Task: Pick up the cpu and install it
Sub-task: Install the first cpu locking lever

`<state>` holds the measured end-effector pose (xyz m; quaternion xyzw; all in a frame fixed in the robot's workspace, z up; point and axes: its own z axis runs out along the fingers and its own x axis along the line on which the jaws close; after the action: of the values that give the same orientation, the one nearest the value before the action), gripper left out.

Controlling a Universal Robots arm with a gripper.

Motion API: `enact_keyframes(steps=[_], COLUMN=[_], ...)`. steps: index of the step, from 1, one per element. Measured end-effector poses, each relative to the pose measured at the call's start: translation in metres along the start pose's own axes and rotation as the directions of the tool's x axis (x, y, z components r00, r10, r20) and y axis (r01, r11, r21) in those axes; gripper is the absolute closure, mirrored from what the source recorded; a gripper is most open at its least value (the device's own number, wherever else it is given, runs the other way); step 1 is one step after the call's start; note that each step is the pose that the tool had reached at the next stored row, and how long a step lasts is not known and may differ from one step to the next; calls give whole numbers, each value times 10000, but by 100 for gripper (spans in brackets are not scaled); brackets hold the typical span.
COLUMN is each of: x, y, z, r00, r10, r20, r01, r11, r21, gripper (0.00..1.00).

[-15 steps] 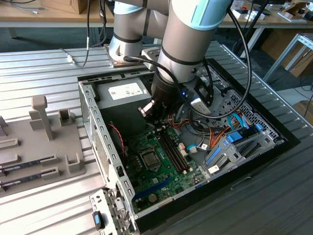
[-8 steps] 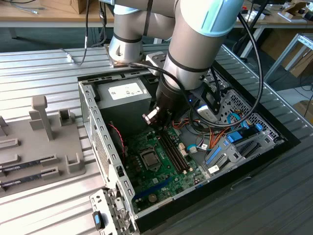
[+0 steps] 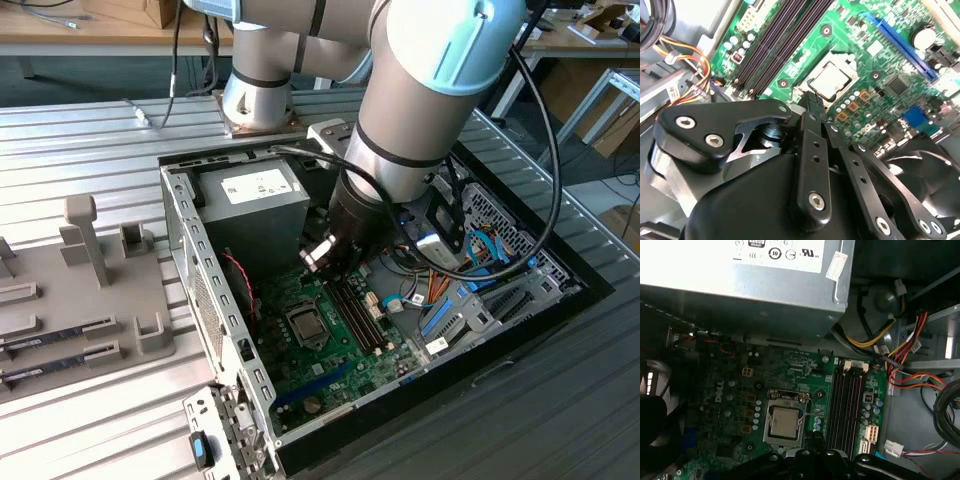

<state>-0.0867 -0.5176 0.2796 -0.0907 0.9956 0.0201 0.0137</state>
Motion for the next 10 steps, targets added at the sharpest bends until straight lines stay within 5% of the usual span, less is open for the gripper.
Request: enact_keyframes(steps=[10], x=[1], y=[-38], z=[217], r00=[10000], r10=[5], r20=[-3], r01=[-5], r11=[10000], r21=[-18], gripper=[89])
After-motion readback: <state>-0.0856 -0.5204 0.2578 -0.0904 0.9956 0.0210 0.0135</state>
